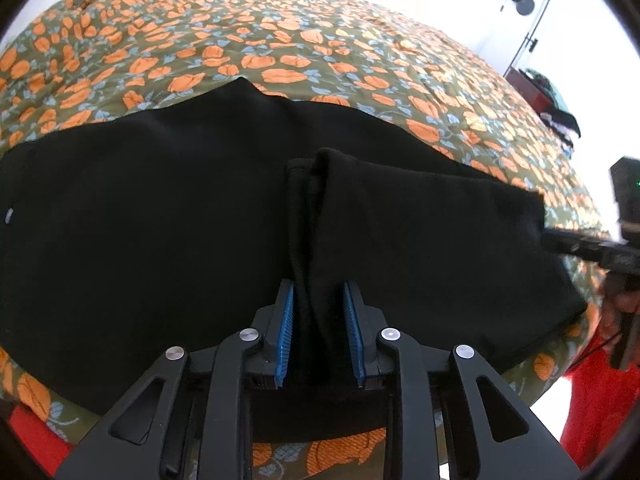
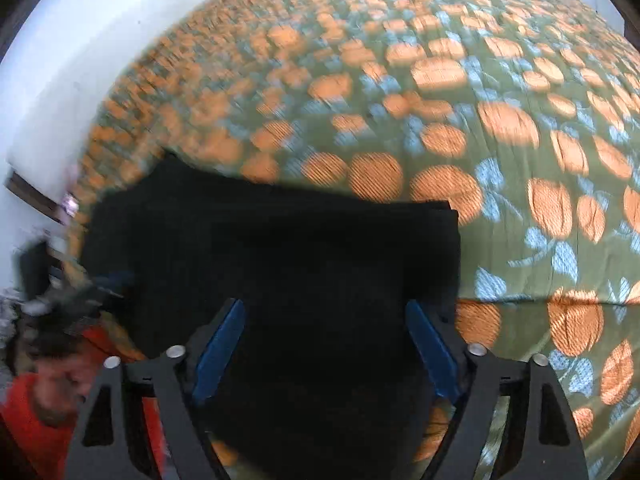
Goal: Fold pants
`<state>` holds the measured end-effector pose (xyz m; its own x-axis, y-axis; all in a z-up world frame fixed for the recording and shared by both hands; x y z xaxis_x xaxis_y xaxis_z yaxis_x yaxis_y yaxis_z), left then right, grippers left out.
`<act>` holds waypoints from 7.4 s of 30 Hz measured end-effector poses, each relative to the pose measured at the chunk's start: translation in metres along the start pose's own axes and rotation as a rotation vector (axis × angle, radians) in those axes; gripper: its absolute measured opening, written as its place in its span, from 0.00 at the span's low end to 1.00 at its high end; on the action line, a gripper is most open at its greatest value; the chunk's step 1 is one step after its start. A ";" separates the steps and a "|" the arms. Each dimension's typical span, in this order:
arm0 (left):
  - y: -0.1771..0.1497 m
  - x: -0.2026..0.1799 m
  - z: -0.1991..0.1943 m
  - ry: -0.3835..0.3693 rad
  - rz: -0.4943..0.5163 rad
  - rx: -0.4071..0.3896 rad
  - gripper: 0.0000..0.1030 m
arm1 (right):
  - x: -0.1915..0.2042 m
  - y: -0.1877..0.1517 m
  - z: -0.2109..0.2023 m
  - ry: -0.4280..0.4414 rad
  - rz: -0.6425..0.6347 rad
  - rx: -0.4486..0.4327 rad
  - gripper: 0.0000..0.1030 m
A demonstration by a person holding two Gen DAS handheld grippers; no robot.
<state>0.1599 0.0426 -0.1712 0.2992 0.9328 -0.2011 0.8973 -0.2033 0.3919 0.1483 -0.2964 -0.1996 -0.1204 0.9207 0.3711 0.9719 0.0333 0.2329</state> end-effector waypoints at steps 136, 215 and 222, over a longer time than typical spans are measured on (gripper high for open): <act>-0.043 0.239 -0.130 0.160 -0.760 -0.346 0.19 | 0.049 -0.076 0.016 -0.104 -0.184 -0.005 1.00; -0.004 -0.042 -0.036 0.134 0.053 -0.109 0.57 | -0.022 -0.031 -0.108 0.044 0.030 -0.181 0.38; -0.005 -0.038 -0.032 0.188 0.060 -0.083 0.57 | 0.043 0.008 -0.107 -0.029 -0.196 -0.262 0.38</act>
<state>0.1334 0.0177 -0.1363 0.2783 0.9605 -0.0075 0.8477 -0.2419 0.4721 0.1295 -0.2985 -0.0855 -0.2903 0.9175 0.2720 0.8455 0.1128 0.5218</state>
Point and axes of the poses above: each gripper's, at about its wrist camera, not at the fingertips, and z roughly the way its jaws point, x to its left, y to its top, the point moved 3 cm from there along z, roughly the way its jaws point, and after that the axes turned 8 degrees about x, right-handed, at the moved point
